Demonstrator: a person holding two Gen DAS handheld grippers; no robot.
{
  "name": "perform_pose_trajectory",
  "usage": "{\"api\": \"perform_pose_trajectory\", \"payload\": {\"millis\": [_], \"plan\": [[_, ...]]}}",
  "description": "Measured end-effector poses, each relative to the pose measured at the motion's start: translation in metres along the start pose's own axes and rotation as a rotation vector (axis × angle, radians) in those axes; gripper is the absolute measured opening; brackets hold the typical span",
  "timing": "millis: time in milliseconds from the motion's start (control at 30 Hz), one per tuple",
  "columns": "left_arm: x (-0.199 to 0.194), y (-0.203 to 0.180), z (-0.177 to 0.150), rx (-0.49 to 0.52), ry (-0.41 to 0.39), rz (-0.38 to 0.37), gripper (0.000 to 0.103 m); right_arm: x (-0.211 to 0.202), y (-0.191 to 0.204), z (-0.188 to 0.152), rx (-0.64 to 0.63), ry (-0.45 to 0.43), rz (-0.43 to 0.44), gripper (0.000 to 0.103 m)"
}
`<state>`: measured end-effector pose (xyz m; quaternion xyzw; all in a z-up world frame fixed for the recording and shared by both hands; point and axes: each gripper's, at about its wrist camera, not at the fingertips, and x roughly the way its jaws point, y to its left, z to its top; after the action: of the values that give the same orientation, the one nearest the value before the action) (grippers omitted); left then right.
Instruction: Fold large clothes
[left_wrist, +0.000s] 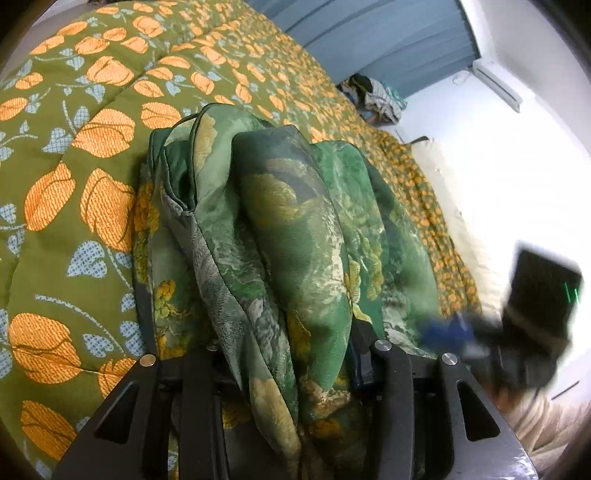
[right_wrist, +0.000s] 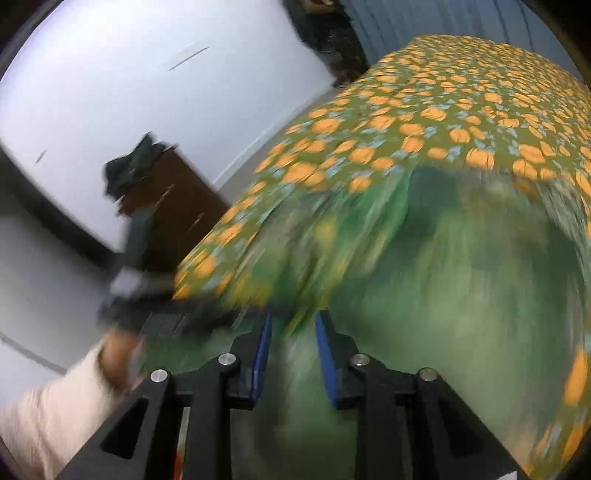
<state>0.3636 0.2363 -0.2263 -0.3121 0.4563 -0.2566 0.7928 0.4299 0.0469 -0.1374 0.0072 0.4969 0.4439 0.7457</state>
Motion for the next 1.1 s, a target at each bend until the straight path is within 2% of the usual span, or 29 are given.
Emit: {"api": "perform_pose_trajectory", "payload": {"millis": [67, 133, 200, 267, 367, 433, 467, 533, 600, 667, 767, 900, 933, 967, 1000, 1033, 1100], "plan": [[-0.002, -0.005, -0.011, 0.013, -0.001, 0.013, 0.043, -0.002, 0.019, -0.022, -0.036, -0.018, 0.000, 0.027], [0.002, -0.011, -0.011, 0.027, -0.005, 0.040, 0.043, 0.009, 0.025, -0.034, -0.042, -0.036, -0.063, 0.027], [0.005, -0.012, -0.011, 0.034, -0.006, 0.071, 0.042, 0.030, 0.016, -0.037, 0.004, 0.015, -0.098, 0.027], [0.008, -0.013, -0.012, 0.039, -0.002, 0.085, 0.042, 0.057, 0.013, -0.044, -0.038, 0.047, -0.165, 0.023], [-0.001, -0.008, -0.012, -0.015, -0.004, 0.041, 0.044, 0.067, 0.021, -0.050, -0.098, 0.025, -0.238, 0.023], [-0.019, -0.005, -0.016, -0.055, -0.037, 0.033, 0.056, 0.065, 0.026, -0.050, -0.103, 0.019, -0.259, 0.023], [-0.037, -0.007, -0.022, -0.065, -0.091, 0.050, 0.059, 0.064, 0.026, -0.050, -0.102, 0.019, -0.259, 0.023], [-0.061, -0.009, -0.031, -0.076, -0.161, 0.086, 0.082, 0.062, 0.025, -0.049, -0.096, 0.016, -0.255, 0.023], [-0.079, -0.015, -0.041, -0.088, -0.196, 0.115, 0.084, 0.062, 0.027, -0.050, -0.108, 0.007, -0.261, 0.023], [-0.083, -0.025, -0.047, -0.071, -0.180, 0.113, 0.085, 0.063, 0.031, -0.051, -0.128, -0.004, -0.281, 0.023], [-0.067, -0.049, -0.043, 0.009, -0.128, 0.176, 0.094, 0.059, 0.043, -0.061, -0.137, -0.011, -0.302, 0.023], [-0.027, -0.035, -0.025, 0.001, -0.014, 0.313, 0.094, 0.051, 0.055, -0.070, -0.153, -0.041, -0.319, 0.025], [-0.020, -0.028, -0.026, 0.001, 0.014, 0.337, 0.096, 0.040, 0.063, -0.076, -0.158, -0.061, -0.316, 0.025], [-0.016, -0.025, -0.025, 0.001, 0.029, 0.327, 0.097, 0.031, 0.066, -0.078, -0.153, -0.071, -0.307, 0.026], [-0.015, -0.022, -0.024, -0.005, 0.038, 0.304, 0.099, 0.017, 0.067, -0.080, -0.137, -0.074, -0.285, 0.034], [-0.013, -0.020, -0.021, -0.012, 0.044, 0.295, 0.100, 0.006, 0.066, -0.082, -0.122, -0.077, -0.260, 0.052], [-0.012, -0.016, -0.019, -0.016, 0.067, 0.288, 0.101, -0.039, 0.052, -0.092, -0.031, -0.144, -0.177, 0.074]]}}
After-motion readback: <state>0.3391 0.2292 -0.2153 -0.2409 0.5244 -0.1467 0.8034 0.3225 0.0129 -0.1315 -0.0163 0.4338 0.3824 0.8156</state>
